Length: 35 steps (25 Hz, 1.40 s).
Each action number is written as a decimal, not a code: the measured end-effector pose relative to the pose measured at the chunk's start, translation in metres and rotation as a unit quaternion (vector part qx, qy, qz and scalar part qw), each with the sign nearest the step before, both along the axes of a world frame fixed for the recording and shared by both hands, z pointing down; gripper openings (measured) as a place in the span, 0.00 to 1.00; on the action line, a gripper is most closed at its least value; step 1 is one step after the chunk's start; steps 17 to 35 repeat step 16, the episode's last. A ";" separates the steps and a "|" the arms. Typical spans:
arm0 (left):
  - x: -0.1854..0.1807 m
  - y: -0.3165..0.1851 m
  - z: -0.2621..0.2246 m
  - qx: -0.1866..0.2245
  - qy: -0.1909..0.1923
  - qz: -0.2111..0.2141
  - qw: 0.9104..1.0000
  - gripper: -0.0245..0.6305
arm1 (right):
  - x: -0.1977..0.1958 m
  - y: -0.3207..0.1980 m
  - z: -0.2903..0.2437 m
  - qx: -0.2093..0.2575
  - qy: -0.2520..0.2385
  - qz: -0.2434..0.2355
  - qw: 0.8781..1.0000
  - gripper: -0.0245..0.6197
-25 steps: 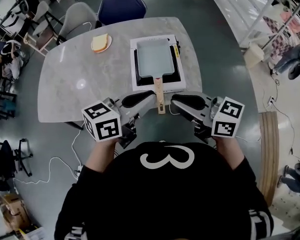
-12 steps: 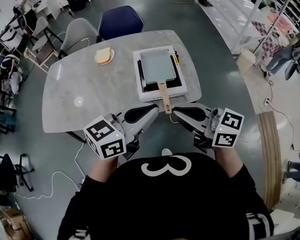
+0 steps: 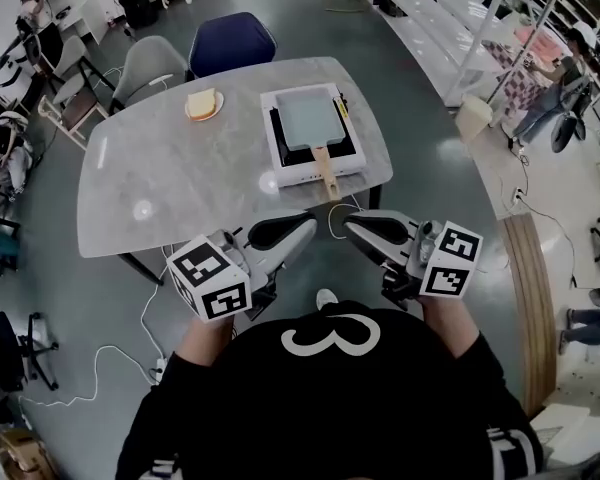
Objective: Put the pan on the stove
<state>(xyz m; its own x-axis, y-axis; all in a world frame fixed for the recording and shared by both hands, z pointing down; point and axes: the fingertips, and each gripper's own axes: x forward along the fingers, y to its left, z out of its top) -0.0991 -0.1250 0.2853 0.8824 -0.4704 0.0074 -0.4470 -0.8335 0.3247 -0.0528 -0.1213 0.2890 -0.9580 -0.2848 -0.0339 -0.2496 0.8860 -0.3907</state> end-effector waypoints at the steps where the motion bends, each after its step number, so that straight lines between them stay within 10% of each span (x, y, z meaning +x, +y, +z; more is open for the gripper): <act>1: -0.002 0.004 -0.001 0.001 0.001 0.000 1.000 0.07 | -0.002 0.005 0.000 0.000 0.002 0.001 1.000 0.06; 35: -0.020 0.033 -0.011 0.012 0.024 0.006 1.000 0.07 | -0.015 0.038 -0.003 0.002 0.028 0.021 0.999 0.06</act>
